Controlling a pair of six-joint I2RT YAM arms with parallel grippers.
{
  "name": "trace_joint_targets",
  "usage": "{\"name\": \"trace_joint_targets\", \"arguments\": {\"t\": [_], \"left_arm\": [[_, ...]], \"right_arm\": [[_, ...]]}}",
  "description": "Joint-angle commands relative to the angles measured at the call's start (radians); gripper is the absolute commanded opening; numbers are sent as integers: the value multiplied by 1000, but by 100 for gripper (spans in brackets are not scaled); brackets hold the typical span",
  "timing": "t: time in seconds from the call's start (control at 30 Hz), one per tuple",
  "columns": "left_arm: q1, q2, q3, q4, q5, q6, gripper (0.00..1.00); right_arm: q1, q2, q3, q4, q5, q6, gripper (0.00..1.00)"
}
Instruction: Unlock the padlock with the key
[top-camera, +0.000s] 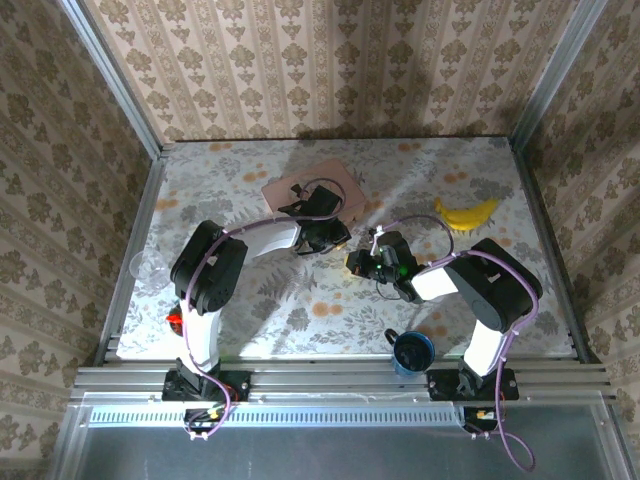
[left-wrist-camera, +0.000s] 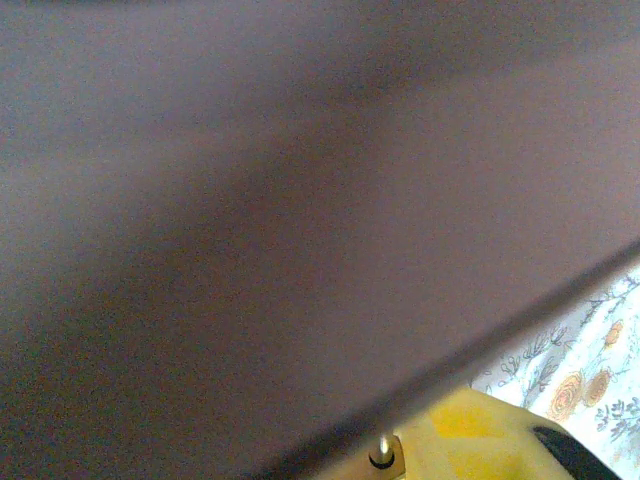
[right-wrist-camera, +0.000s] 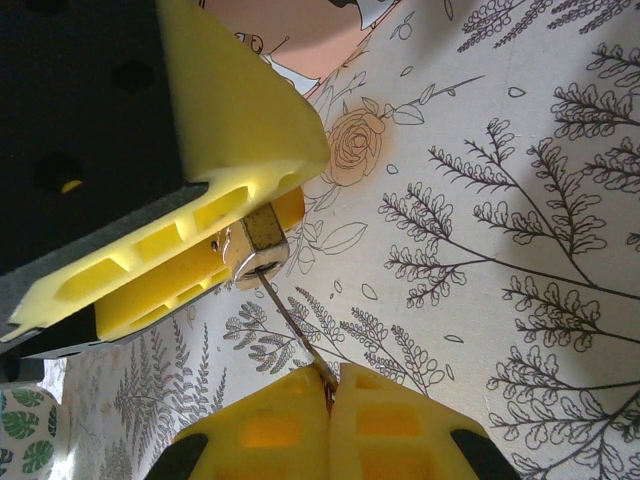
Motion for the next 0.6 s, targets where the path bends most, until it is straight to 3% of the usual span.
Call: {"name": "trace_joint_targets", "arguments": {"t": [0.0, 0.57], "left_arm": [[-12, 6, -21, -12, 98, -32, 0], [-12, 7, -16, -12, 104, -31, 0]], "right_arm": [[3, 5, 37, 12, 18, -5, 0], [-15, 21, 36, 48, 4, -5, 0]]}}
